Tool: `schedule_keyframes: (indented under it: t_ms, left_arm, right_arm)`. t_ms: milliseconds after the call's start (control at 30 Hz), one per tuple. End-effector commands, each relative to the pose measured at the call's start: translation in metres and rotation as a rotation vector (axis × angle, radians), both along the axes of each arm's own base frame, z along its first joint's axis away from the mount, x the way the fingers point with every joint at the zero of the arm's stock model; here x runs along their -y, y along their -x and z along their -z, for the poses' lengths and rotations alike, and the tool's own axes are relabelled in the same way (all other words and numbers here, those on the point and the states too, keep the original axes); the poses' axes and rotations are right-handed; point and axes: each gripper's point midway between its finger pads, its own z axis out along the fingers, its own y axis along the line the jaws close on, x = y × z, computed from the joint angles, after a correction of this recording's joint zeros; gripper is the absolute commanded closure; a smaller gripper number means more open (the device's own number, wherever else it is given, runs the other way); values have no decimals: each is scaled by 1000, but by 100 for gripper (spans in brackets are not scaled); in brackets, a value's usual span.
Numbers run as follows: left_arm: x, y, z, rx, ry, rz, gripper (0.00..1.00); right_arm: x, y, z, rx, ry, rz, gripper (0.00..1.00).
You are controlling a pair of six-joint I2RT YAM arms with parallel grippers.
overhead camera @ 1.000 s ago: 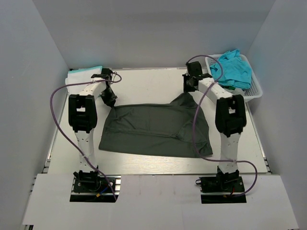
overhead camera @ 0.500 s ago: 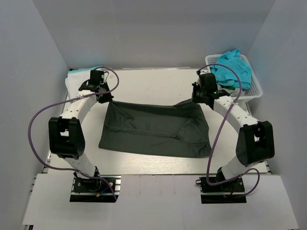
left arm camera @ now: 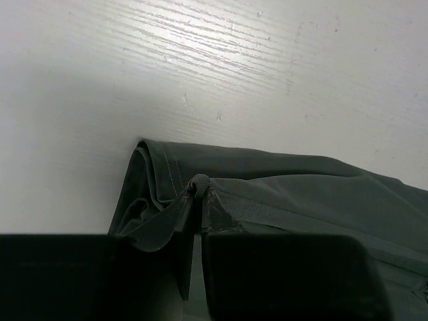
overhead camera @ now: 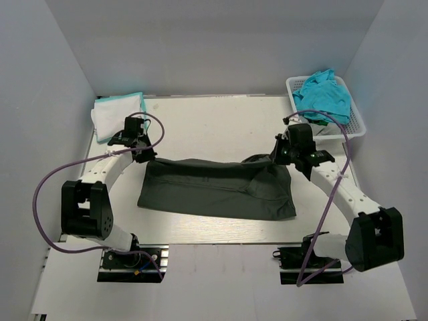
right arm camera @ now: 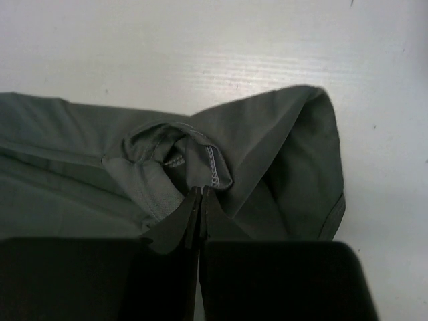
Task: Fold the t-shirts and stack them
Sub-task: Fold the other side of the tshirt into a rectangle
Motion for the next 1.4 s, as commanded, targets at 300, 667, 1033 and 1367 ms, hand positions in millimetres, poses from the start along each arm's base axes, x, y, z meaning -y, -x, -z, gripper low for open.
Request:
schedule_keyframes:
  t_ms: [300, 667, 1033, 1367]
  left_arm:
    - [-19, 32, 19, -89, -29, -203, 76]
    - [-57, 73, -14, -205, -163, -407, 0]
    - [32, 13, -59, -93, 220, -124, 0]
    - [70, 24, 24, -286, 261, -56, 0]
  right_arm:
    - [-23, 101, 51, -167, -127, -125, 100]
    - [-17, 187, 75, -375, -143, -145, 10]
    - [-45, 120, 33, -205, -155, -172, 10]
    - [-47, 103, 59, -283, -127, -100, 10]
